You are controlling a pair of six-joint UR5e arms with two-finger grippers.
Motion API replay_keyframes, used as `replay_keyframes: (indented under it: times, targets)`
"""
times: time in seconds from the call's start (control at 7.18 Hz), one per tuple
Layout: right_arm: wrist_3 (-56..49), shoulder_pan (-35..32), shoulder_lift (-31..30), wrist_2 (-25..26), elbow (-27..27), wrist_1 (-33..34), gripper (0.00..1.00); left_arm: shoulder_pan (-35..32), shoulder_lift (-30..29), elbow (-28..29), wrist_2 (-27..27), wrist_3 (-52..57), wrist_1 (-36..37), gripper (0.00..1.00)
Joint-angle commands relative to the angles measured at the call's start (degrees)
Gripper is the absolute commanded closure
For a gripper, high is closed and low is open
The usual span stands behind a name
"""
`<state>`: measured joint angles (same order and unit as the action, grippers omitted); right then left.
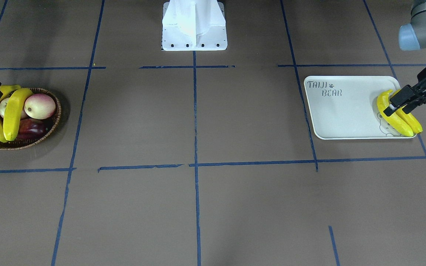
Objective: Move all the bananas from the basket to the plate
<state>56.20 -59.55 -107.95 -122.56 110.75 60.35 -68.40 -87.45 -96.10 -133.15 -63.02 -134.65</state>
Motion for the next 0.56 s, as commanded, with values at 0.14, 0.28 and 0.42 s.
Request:
replay_keyframes:
  times: [0.14, 0.28, 0.42]
  targets:
    - [2.34, 0.74, -0.34, 0.13, -2.90, -0.24, 0.23, 0.02, 0.09, -0.05, 0.00, 0.00, 0.00, 0.00]
    - [2.34, 1.88, -0.34, 0.13, -3.26, -0.24, 0.24, 0.02, 0.09, -0.05, 0.00, 0.00, 0.00, 0.00]
    - [2.60, 2.67, -0.16, 0.13, -3.26, -0.32, 0.27, 0.02, 0.09, -0.05, 0.00, 0.00, 0.00, 0.00]
